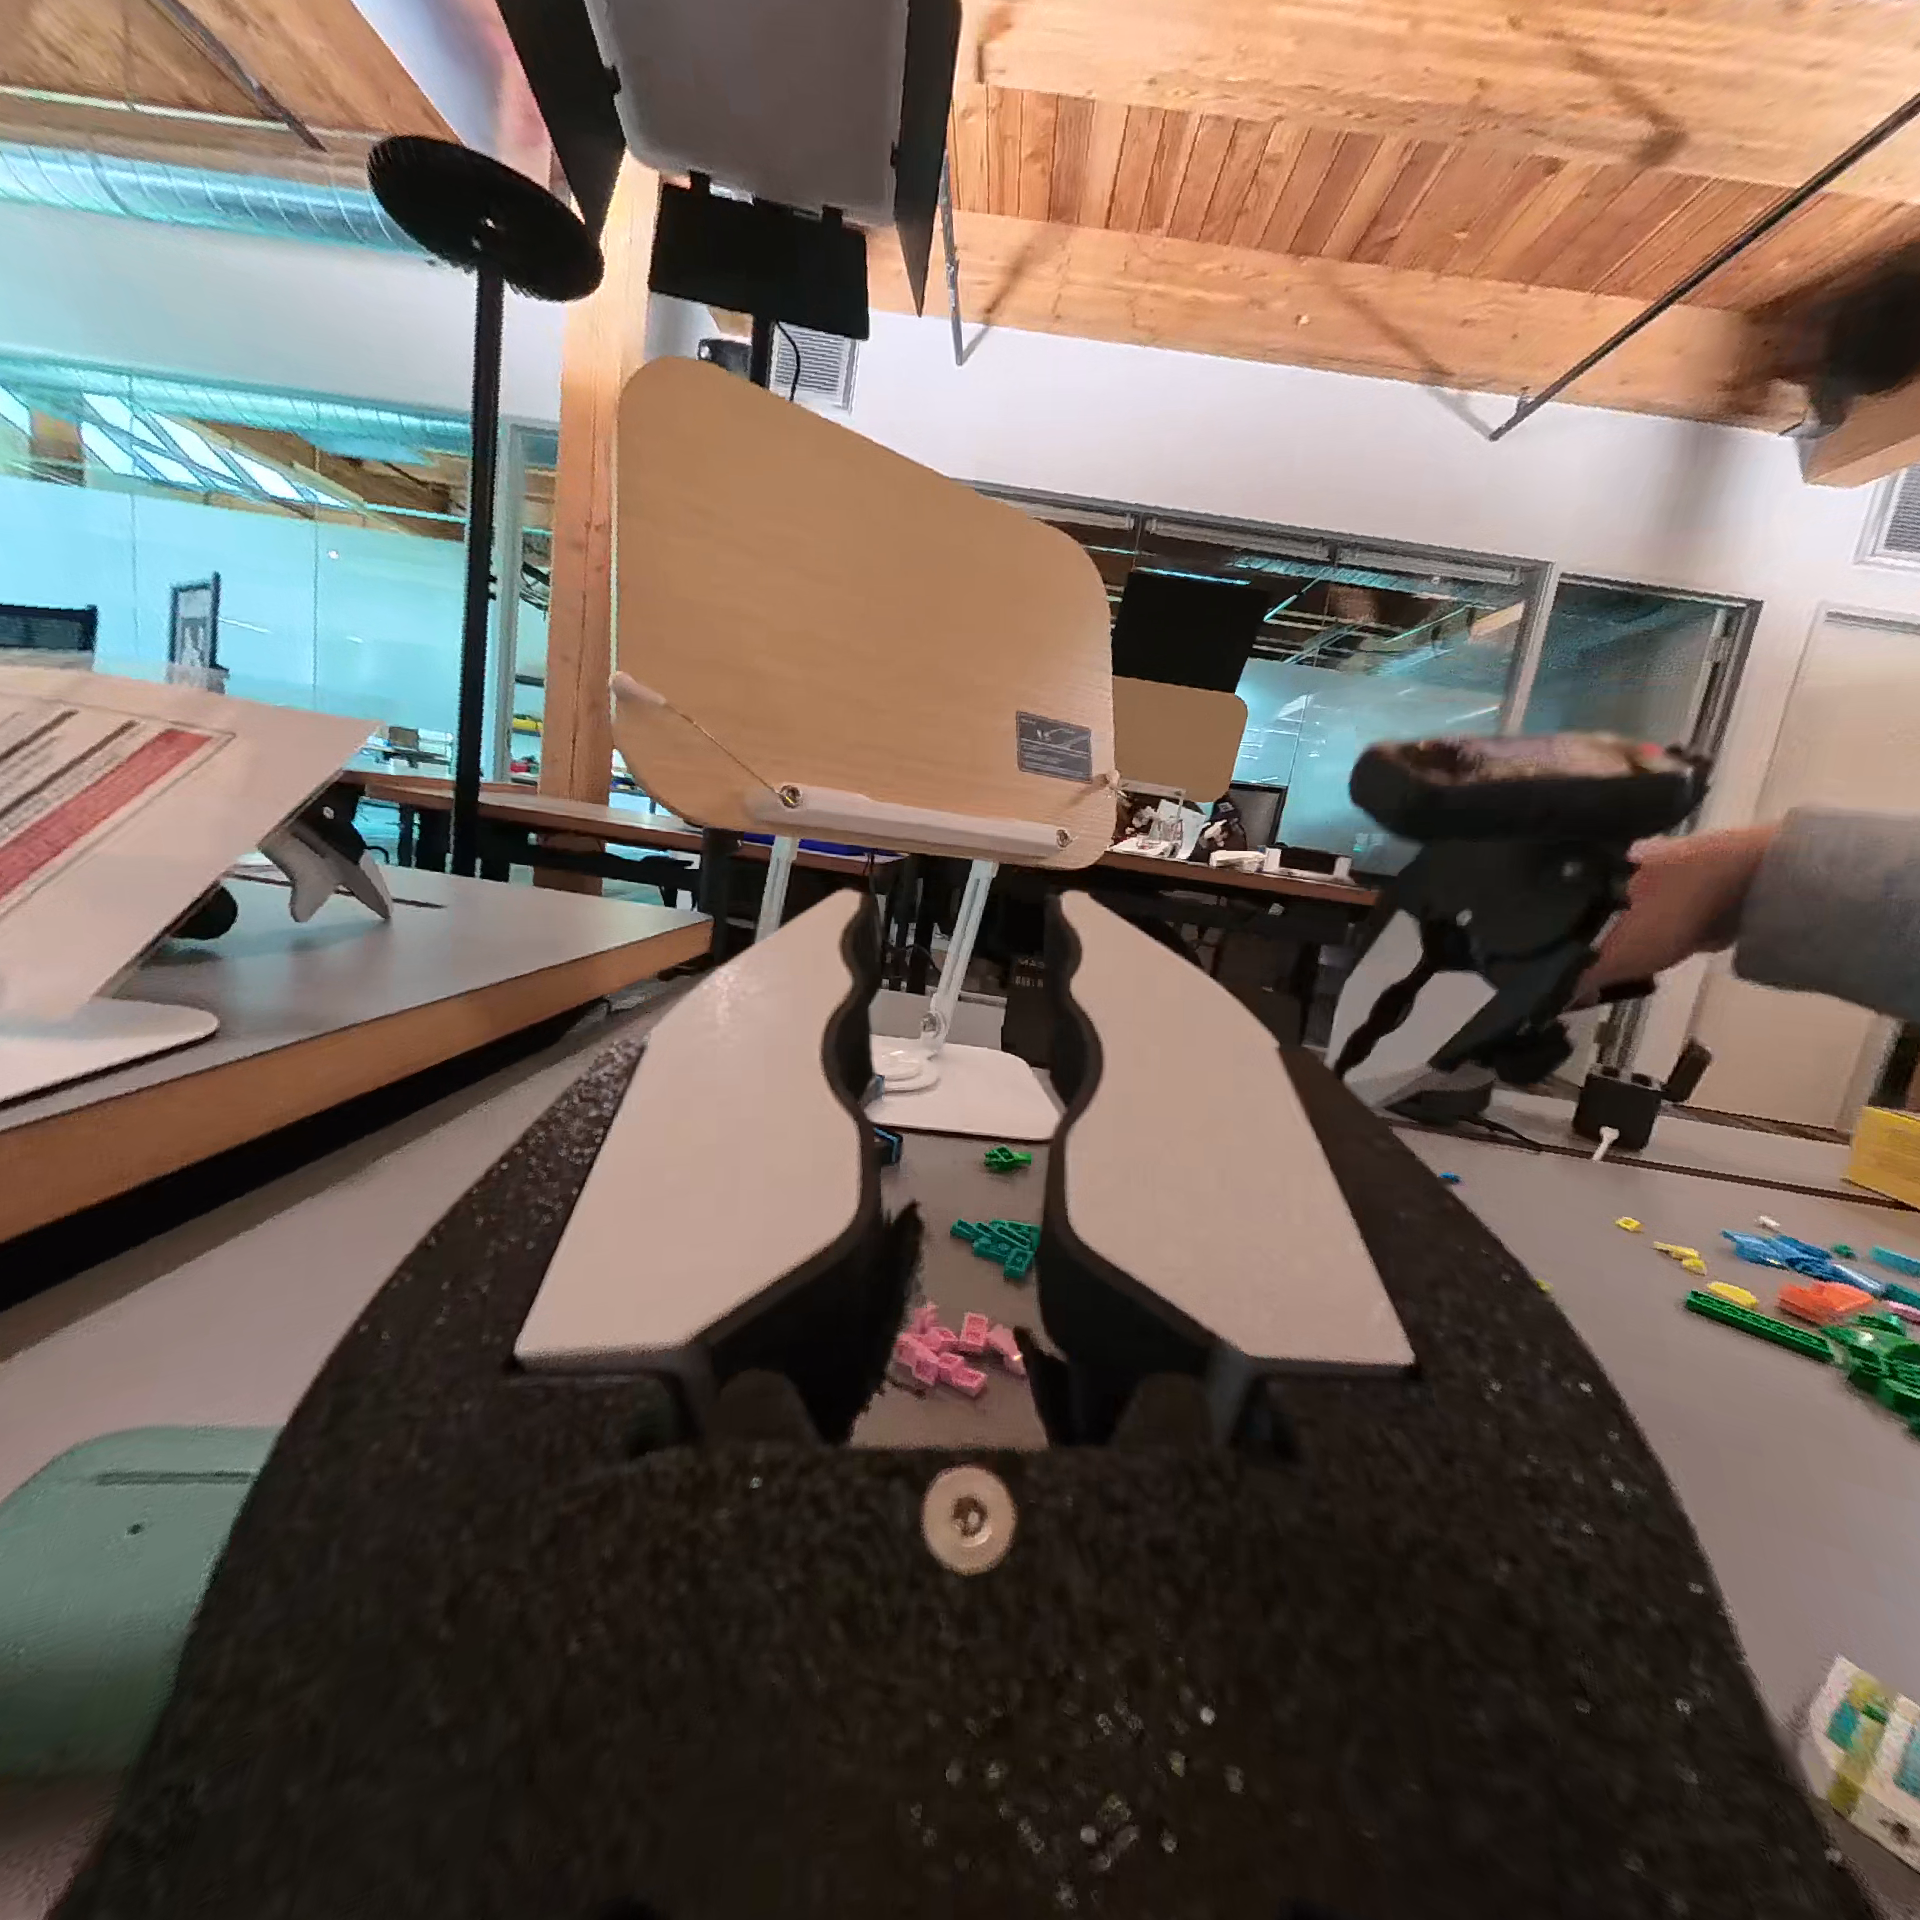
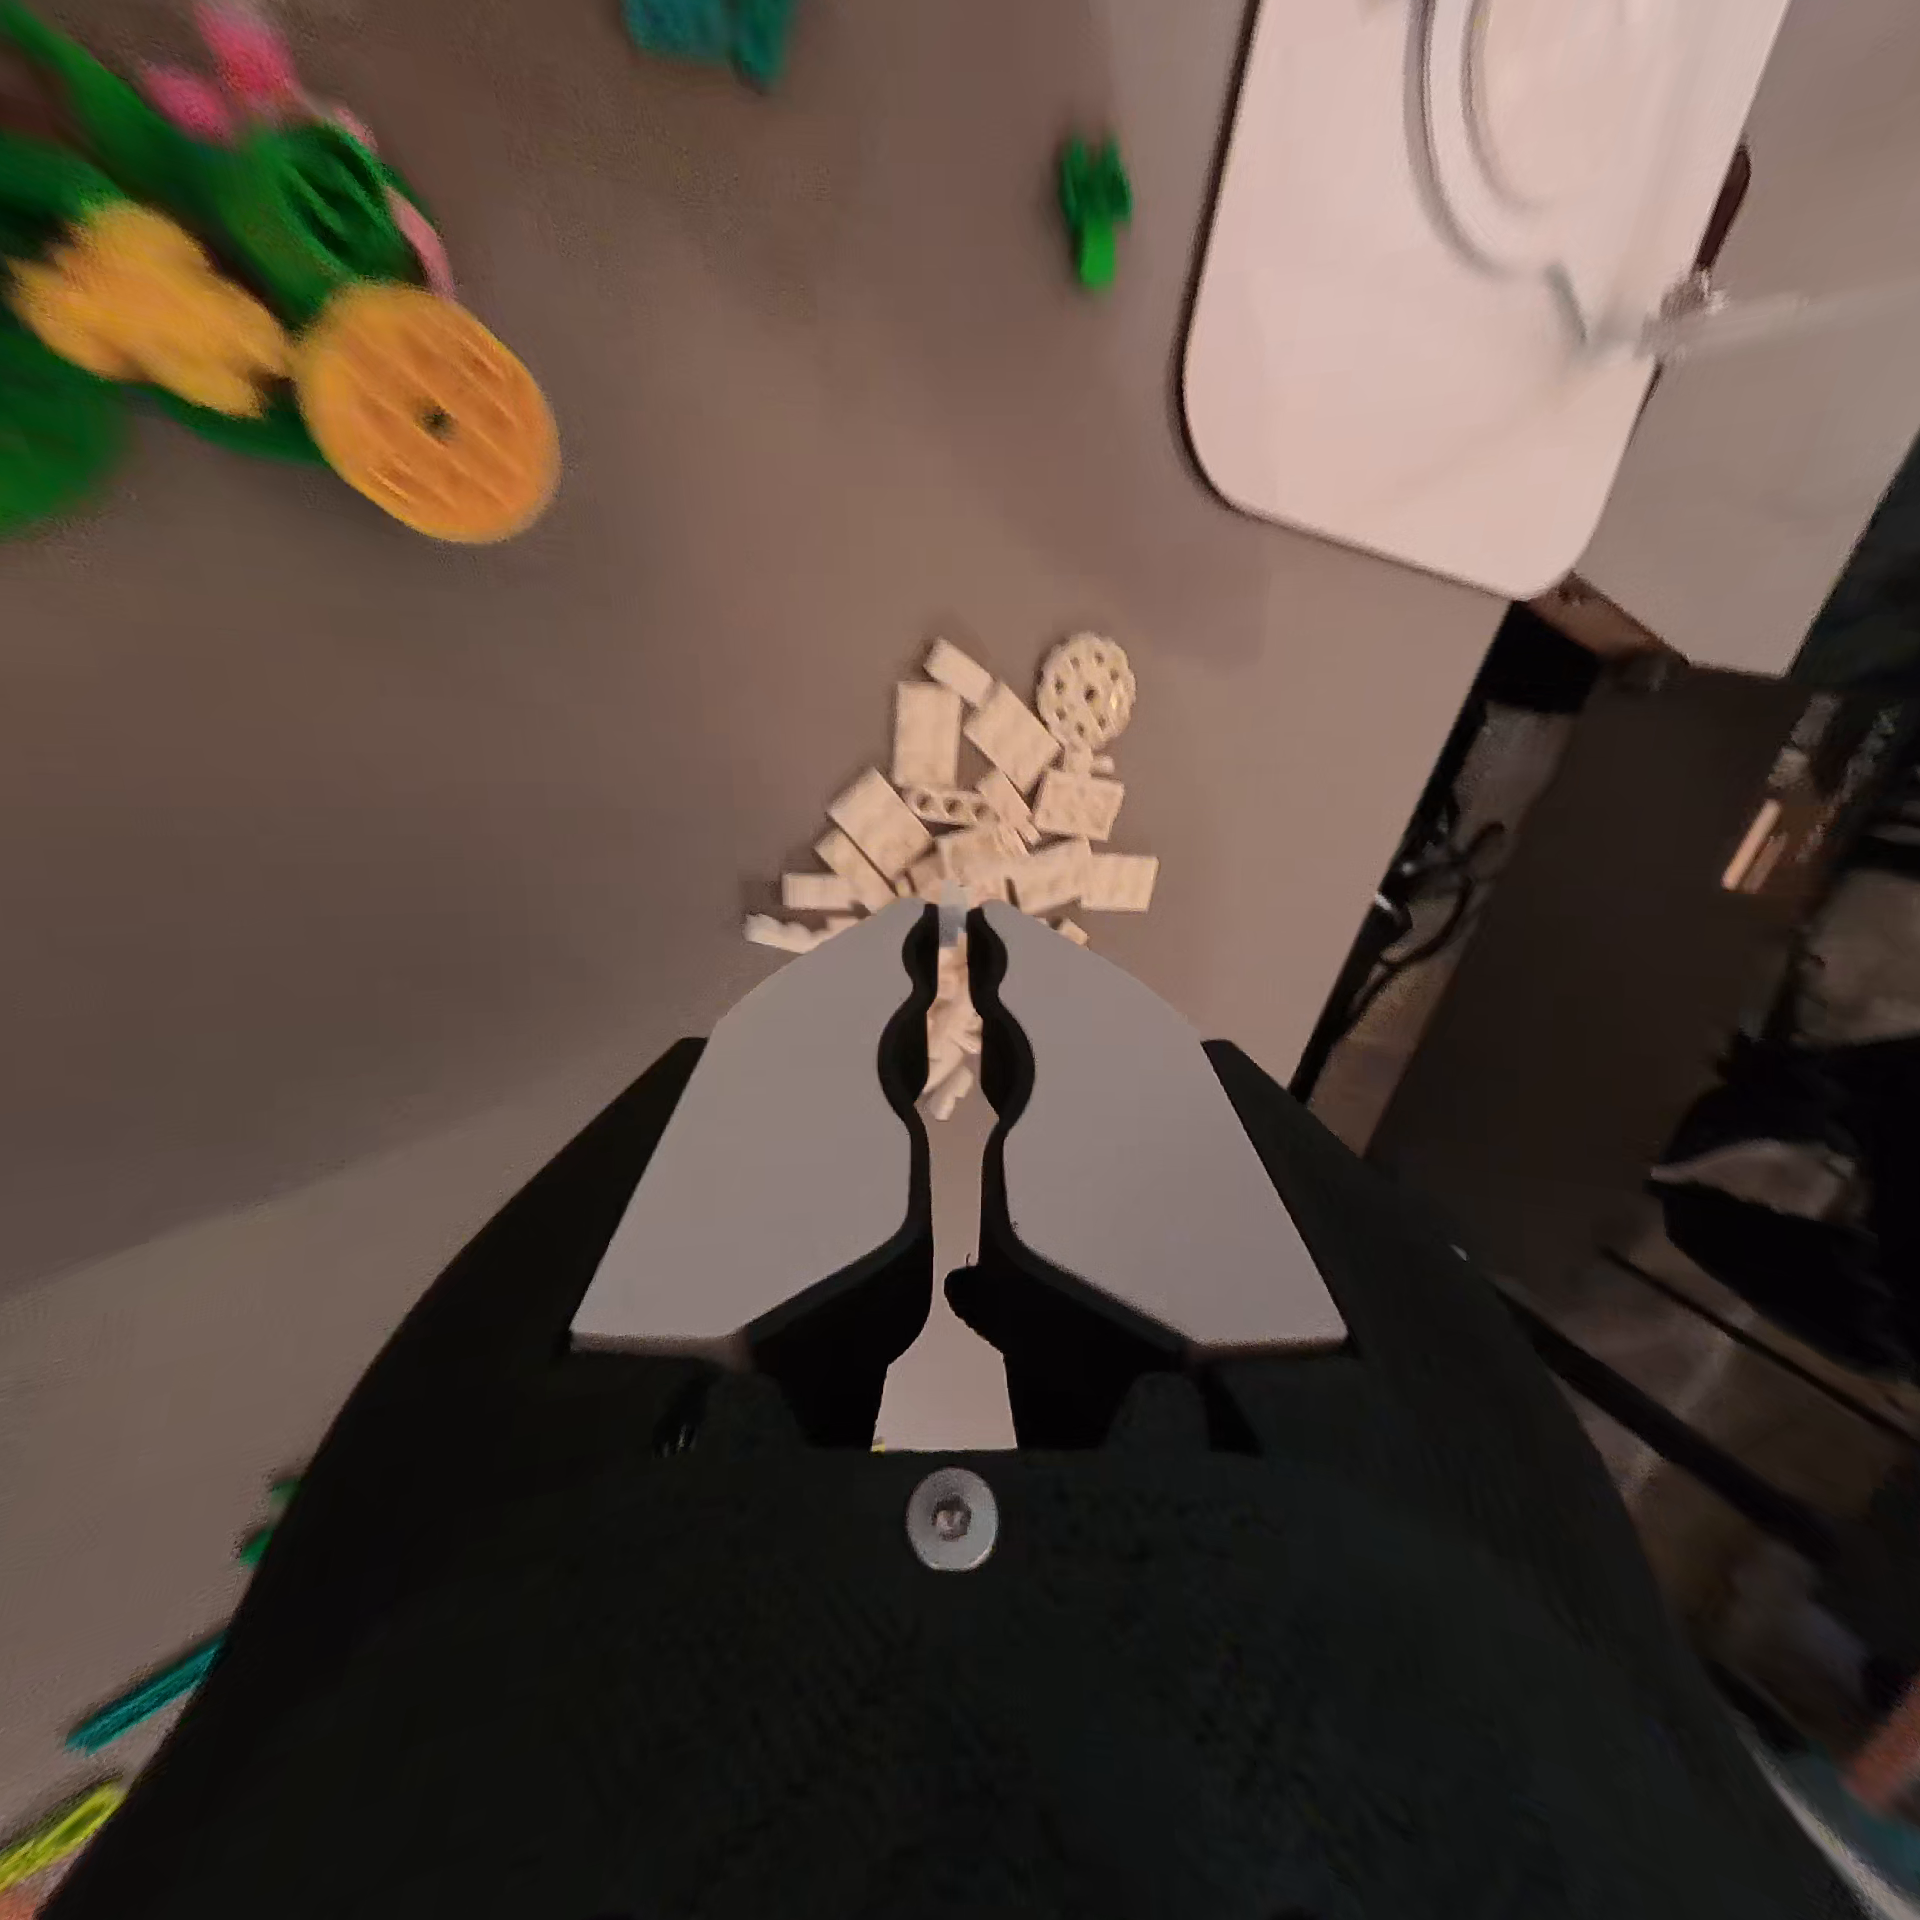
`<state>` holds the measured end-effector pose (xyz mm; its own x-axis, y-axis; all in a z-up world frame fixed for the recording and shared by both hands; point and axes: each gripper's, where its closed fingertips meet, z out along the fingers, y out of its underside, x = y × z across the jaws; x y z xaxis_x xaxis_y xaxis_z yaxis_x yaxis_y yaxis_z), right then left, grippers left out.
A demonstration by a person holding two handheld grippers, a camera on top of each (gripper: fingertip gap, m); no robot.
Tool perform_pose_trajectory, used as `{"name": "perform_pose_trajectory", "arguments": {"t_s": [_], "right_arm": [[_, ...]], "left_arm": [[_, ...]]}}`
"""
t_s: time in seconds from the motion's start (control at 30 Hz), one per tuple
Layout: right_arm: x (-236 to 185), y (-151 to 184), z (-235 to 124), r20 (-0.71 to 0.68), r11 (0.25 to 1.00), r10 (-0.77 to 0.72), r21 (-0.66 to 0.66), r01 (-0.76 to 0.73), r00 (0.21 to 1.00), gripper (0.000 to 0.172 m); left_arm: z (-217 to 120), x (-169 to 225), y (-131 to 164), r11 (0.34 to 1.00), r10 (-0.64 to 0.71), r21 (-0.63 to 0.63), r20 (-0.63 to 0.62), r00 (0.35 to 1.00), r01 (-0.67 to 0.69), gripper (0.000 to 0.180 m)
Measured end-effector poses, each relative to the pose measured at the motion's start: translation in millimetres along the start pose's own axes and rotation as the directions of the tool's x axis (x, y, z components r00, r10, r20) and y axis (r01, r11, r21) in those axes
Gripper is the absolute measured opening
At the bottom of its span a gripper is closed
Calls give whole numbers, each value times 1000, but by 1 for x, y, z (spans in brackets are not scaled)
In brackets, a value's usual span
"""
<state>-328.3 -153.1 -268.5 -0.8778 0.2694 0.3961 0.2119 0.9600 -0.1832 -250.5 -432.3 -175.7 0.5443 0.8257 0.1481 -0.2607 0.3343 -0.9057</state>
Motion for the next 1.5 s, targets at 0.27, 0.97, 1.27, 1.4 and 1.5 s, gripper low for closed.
{"name": "perform_pose_trajectory", "arguments": {"t_s": [0.27, 0.97, 1.27, 1.4, 1.5], "right_arm": [[-4, 25, 36, -76, 999, -35, -18, 34, 996, 4], [-104, 29, -98, -204, 407, 855, 834, -372, 477, 14], [-125, 45, -147, -172, 227, 927, 965, -134, 334, 7], [-129, 35, -144, -261, 309, 896, 947, -84, 358, 5], [-132, 28, -136, -249, 308, 888, 946, -100, 386, 4]], "left_arm": [[0, 5, 2, 999, 43, -10, 0, 999, -43, 27], [-5, -9, 11, 987, 161, -29, 120, 980, -159, 14], [-9, 3, 7, 984, 174, 10, 119, 977, -177, 0], [-18, 17, -13, 967, 217, 118, 90, 972, -226, 0], [-17, 18, -9, 975, 185, 107, 82, 979, -193, 0]]}}
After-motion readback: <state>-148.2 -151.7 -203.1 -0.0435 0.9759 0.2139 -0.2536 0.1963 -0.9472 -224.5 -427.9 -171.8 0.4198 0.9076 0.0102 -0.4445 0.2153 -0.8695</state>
